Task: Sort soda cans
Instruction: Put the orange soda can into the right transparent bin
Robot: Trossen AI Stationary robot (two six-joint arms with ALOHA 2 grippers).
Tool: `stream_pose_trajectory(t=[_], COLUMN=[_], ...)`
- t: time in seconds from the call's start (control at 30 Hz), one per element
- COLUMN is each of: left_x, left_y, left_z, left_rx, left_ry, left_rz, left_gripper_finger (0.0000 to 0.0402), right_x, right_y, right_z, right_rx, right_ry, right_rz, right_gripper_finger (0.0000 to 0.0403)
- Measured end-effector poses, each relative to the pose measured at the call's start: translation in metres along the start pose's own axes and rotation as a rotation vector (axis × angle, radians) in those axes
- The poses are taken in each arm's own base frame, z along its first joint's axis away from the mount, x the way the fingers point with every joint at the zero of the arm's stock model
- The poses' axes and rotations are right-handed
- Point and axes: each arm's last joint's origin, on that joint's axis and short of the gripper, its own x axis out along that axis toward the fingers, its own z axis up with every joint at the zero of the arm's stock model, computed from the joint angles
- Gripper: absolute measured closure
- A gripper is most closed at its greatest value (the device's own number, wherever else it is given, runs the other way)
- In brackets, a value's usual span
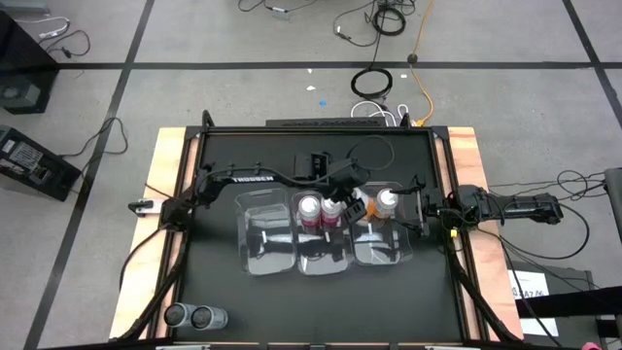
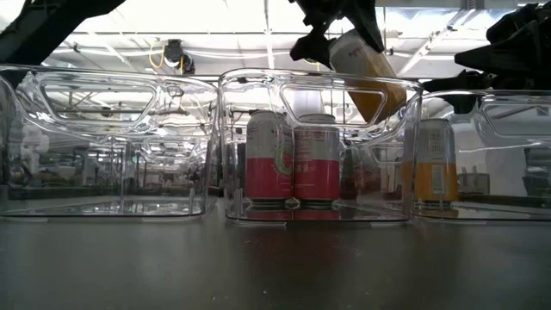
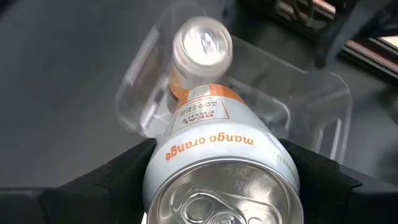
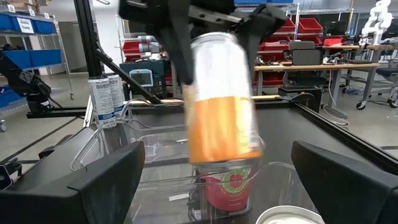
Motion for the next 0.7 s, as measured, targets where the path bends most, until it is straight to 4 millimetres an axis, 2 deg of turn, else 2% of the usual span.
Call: stream_pose_trajectory(t=[0.23, 0.43, 0.7], left_x=[0.006, 0.037, 0.072], left_y=[0.005, 0.013, 0.025], left_z=[0.005, 0.003, 0.0], left_rx=[0.048, 0.038, 0.023], left_ry=[-0.039, -0.009, 0.021], left_rz=[0.019, 0.032, 0.025], left_gripper_finger=[0.0072, 0.009, 0.0087], right_x=[0.0, 0.0, 0.0], right_y=[0.0, 0.0, 0.0], right_z=[0.0, 0.0, 0.0], right_rx=[0.0, 0.0, 0.0], right_ry=[0.0, 0.001, 0.003], right_rz=[0.0, 0.0, 0.0], right_gripper_finger=[0.0005, 0.0005, 0.0005])
